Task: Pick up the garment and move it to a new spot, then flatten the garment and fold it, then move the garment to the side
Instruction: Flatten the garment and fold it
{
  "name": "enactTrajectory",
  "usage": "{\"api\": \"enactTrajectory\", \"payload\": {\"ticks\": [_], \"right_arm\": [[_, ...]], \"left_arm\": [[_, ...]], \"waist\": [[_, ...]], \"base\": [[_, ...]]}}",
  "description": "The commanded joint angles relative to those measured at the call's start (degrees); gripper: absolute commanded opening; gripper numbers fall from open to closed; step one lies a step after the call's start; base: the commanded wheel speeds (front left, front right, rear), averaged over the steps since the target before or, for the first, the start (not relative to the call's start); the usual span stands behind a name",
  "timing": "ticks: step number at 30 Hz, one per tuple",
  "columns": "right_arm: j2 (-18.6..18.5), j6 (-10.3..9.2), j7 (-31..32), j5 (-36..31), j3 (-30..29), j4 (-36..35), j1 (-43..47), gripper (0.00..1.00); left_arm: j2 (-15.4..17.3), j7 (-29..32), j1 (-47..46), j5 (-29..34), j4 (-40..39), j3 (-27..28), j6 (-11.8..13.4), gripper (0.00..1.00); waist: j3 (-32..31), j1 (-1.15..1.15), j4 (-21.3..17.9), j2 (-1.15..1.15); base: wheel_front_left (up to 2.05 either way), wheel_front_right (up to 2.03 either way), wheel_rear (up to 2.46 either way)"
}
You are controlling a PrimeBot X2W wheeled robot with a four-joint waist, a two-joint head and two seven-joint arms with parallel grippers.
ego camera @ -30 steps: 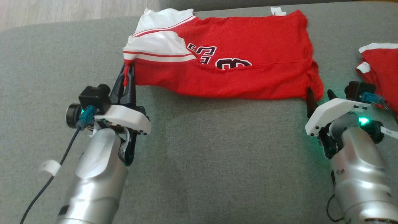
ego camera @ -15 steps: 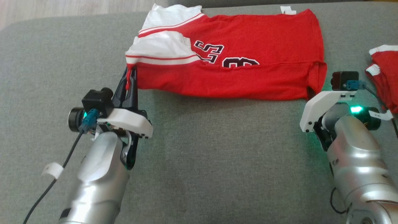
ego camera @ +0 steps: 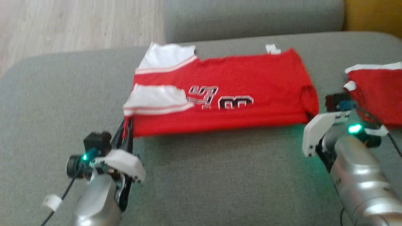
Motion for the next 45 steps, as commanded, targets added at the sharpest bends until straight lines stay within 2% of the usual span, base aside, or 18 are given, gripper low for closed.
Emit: {"api": "enactTrajectory", "payload": {"ticks": [1,11,19,20,21,22,23,26,30,35,36,39,42,45], "right_arm": [[0.01,0.11,0.21,0.61,1.59,-1.03,-0.49,0.0],[-0.52,0.11,7.11,11.16,11.92,0.21,2.57,0.0],[-3.97,0.11,9.88,22.55,18.7,-8.6,8.0,0.0],[-4.74,0.11,9.38,23.61,19.14,-10.48,8.68,0.65],[-5.24,0.11,9.32,25.11,19.11,-12.09,9.45,1.0],[-5.45,0.11,9.52,26.92,18.9,-13.71,10.28,1.0],[-5.52,0.11,9.71,29.02,18.54,-15.54,11.1,1.0],[-7.45,0.11,7.67,32.51,18.08,-22.06,13.47,1.0],[-9.05,0.11,0.26,34.05,17.16,-31.55,16.58,1.0],[-8.68,0.11,-10.74,32.08,16.11,-41.95,19.86,1.0],[-8.68,0.11,-10.74,32.08,16.11,-41.95,19.86,1.0],[-6.87,0.11,-14.21,28.92,14.59,-46.96,21.64,1.0],[-3.5,0.11,-15.19,24.96,11.33,-50.99,23.71,1.0],[-0.26,0.11,-15.33,20.85,9.06,-54.91,25.83,1.0]], "left_arm": [[2.19,-0.13,-0.97,-0.31,-1.07,1.56,-0.18,0.0],[4.85,7.61,7.45,-2.18,-3.69,-0.05,-1.63,0.0],[5.83,12.45,11.31,-2.64,-10.24,-1.22,-1.01,0.0],[5.8,12.8,11.43,-2.69,-10.89,-1.25,-0.76,0.0],[5.81,12.78,11.44,-2.69,-11.58,-1.18,-0.37,0.32],[5.79,12.45,11.44,-2.71,-12.25,-0.99,0.12,0.76],[5.74,12.07,11.42,-2.74,-12.86,-0.79,0.6,1.0],[5.28,10.11,11.0,-2.85,-14.99,-0.15,1.95,1.0],[4.8,4.29,10.15,-3.15,-18.62,1.61,3.54,1.0],[3.95,-1.15,9.6,-3.19,-24.43,3.41,3.21,1.0],[3.95,-1.15,9.6,-3.19,-24.43,3.41,3.21,1.0],[2.87,-1.74,10.24,-2.99,-28.93,5.17,2.58,1.0],[1.3,-1.79,11.8,-1.83,-34.2,7.52,1.92,1.0],[0.04,-1.8,13.58,-0.33,-36.16,8.24,1.19,1.0]], "waist": [[-2.64,0.01,-1.13,0.0],[-7.42,0.01,-3.27,0.0],[-7.07,0.01,-3.96,0.0],[-6.89,0.01,-4.03,0.0],[-6.71,0.01,-4.1,0.0],[-6.54,0.01,-4.16,0.0],[-6.35,0.01,-4.23,0.0],[-5.69,0.01,-4.34,0.0],[-4.91,0.01,-4.75,0.0],[-4.26,0.01,-5.5,0.0],[-4.26,0.01,-5.5,0.0],[-3.87,0.01,-6.07,0.0],[-3.43,0.01,-6.47,0.0],[-2.92,0.01,-6.81,0.0]], "base": [[0.0,0.0,0.0],[0.0,0.0,0.0],[0.0,0.0,0.0],[0.0,0.0,0.0],[0.0,0.0,0.0],[0.0,0.0,0.0],[0.0,0.0,0.0],[0.0,0.0,0.0],[0.0,0.0,0.0],[0.0,0.0,0.0],[0.0,0.0,0.0],[0.0,0.0,0.0],[0.0,0.0,0.0],[0.0,0.0,0.0]]}}
